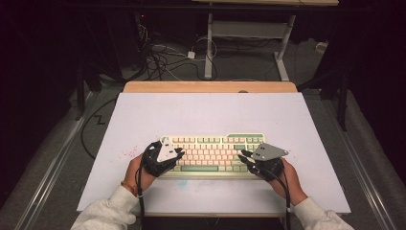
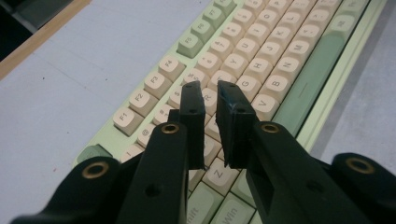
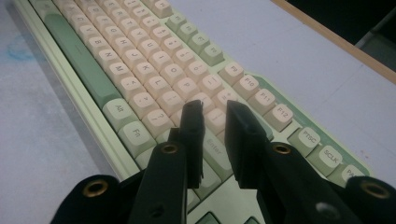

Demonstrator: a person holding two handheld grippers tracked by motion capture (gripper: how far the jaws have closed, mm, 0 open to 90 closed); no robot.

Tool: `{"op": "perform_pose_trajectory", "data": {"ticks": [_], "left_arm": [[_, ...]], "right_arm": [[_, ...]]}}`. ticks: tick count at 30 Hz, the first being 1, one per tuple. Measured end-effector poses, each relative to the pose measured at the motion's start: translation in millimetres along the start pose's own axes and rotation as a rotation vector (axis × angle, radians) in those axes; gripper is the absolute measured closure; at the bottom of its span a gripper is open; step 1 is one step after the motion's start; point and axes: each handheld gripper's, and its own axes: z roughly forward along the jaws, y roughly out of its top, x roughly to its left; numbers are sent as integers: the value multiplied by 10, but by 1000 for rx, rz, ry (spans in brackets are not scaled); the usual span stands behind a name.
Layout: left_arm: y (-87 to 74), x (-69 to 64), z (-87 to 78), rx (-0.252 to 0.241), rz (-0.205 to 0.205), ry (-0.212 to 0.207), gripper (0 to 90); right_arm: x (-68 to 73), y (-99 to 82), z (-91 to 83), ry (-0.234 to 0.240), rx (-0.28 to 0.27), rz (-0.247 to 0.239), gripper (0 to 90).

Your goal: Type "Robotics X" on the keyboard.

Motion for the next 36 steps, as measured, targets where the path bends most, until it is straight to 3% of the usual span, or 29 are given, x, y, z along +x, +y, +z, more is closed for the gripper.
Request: {"op": "perform_pose_trajectory", "data": {"ticks": [3,10,13,14,15,19,23,27,31,36], "left_arm": [[-4,-10,10,4,8,11,687],[-29,-4,2,-38,-1,-8,508],[-38,-11,-3,-54,-10,14,421],[-38,-16,-4,-59,-4,39,371],[-42,-21,-5,-65,-8,53,317],[-47,-21,-1,-74,-20,59,239],[-51,-38,9,-75,-18,59,183],[-45,-49,5,-89,-16,61,181],[-45,-59,-1,-98,-6,60,149],[-38,-76,-23,-112,-2,61,149]], "right_arm": [[1,3,-6,-5,-10,3,727],[-4,8,-23,-15,-26,1,668],[3,10,-22,-18,-31,1,601],[5,11,-22,-18,-34,-1,594],[6,12,-22,-18,-36,-4,557],[9,15,-8,-19,-33,-3,378],[16,15,0,-34,-45,4,255],[16,14,-4,-59,-66,17,165],[8,16,-11,-77,-77,32,160],[22,27,-16,-73,-78,15,165]]}}
